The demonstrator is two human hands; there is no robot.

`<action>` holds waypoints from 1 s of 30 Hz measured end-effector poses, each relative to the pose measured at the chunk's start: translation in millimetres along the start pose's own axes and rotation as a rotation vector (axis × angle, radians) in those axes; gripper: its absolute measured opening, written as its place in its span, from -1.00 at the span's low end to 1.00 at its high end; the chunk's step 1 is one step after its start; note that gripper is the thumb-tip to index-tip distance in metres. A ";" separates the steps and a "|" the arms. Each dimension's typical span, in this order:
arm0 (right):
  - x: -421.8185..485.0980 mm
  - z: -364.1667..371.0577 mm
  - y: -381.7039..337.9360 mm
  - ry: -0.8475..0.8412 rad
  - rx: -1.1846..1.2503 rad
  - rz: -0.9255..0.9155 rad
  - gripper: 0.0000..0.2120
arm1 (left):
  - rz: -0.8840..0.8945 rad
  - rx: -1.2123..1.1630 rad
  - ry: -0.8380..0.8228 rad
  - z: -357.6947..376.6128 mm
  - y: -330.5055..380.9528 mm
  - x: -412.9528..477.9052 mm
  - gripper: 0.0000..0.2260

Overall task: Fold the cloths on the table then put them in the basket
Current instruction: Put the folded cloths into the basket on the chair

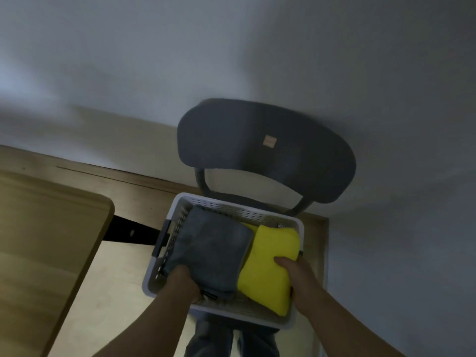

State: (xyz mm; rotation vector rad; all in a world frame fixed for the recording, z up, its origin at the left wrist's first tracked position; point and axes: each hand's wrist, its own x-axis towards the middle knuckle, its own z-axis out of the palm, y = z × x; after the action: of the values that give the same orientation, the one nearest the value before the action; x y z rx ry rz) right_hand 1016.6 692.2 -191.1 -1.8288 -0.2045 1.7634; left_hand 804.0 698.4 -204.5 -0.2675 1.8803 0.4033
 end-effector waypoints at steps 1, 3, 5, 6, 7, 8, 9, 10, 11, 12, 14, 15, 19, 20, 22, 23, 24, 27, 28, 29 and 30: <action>-0.5 -0.9 0.9 -0.012 0.002 -0.001 -0.48 | 0.178 0.182 0.124 1.2 -4.2 1.8 -0.52; -1.2 -3.5 2.8 -0.023 0.004 0.000 -0.47 | 0.301 0.106 0.261 3.2 1.7 -4.6 -0.51; -1.6 -2.8 3.9 -0.025 -0.006 0.005 -0.45 | 0.415 0.172 0.393 10.0 -8.2 -18.6 -0.49; -1.6 -2.7 4.1 -0.025 -0.020 0.007 -0.44 | 0.527 0.339 0.480 12.6 -13.6 -24.3 -0.46; -0.9 -2.2 4.8 -0.023 -0.026 0.006 -0.43 | 0.689 0.561 0.553 15.5 -17.1 -22.6 -0.46; 0.1 -1.9 5.2 -0.018 -0.033 0.003 -0.43 | 0.889 0.812 0.542 16.6 -19.5 -20.3 -0.47; 2.3 -1.9 6.0 -0.009 -0.029 -0.006 -0.43 | 1.098 1.049 0.507 17.8 -21.6 -12.6 -0.49; 3.8 -1.7 6.3 0.000 -0.025 -0.010 -0.44 | 1.270 1.247 0.401 20.8 -19.6 -6.0 -0.48; 6.4 -2.0 7.3 0.003 -0.014 -0.012 -0.44 | 1.401 1.388 0.265 24.0 -16.8 3.1 -0.46; 9.1 -2.5 8.5 0.005 -0.006 -0.010 -0.45 | 1.453 1.539 0.153 27.1 -14.1 12.5 -0.42; 13.2 -3.8 11.0 0.013 -0.001 0.000 -0.48 | 1.363 1.807 -0.002 29.1 -10.0 35.6 -0.31; 14.3 -4.4 12.5 0.013 -0.003 0.006 -0.49 | 1.270 1.856 -0.009 26.9 -8.5 48.3 -0.26; 21.4 -2.6 16.6 -0.005 -0.031 0.026 -0.51 | 1.083 1.827 0.098 10.5 -0.6 71.5 -0.17; 22.2 -1.4 16.5 -0.004 -0.044 0.036 -0.50 | 1.080 1.806 0.113 11.0 0.2 71.9 -0.18; 26.7 3.9 18.9 0.010 -0.082 0.073 -0.48 | 1.096 1.706 0.126 14.9 -0.2 65.8 -0.25; 29.9 7.3 20.6 0.016 -0.100 0.097 -0.47 | 1.162 1.641 0.134 17.3 -0.3 61.6 -0.29; 33.9 10.6 21.9 0.022 -0.106 0.122 -0.48 | 1.266 1.594 0.139 19.3 -0.4 57.1 -0.32; 46.5 20.6 23.7 0.028 -0.132 0.205 -0.48 | 1.533 1.604 0.121 19.8 -1.8 57.9 -0.33; 51.3 22.8 24.0 0.042 -0.166 0.215 -0.48 | 1.482 1.661 0.092 19.2 -0.9 59.7 -0.33; 55.6 23.9 23.8 0.063 -0.198 0.203 -0.47 | 1.434 1.691 0.087 18.6 -0.4 64.2 -0.34; 59.9 25.3 24.1 0.084 -0.217 0.170 -0.48 | 1.328 1.719 0.078 18.7 0.2 71.7 -0.36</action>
State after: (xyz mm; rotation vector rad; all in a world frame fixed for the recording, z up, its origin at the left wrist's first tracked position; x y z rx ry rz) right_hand 992.5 709.5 -253.8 -2.1262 -0.2192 1.8336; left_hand 795.9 706.9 -277.7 2.1220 1.5767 -0.4912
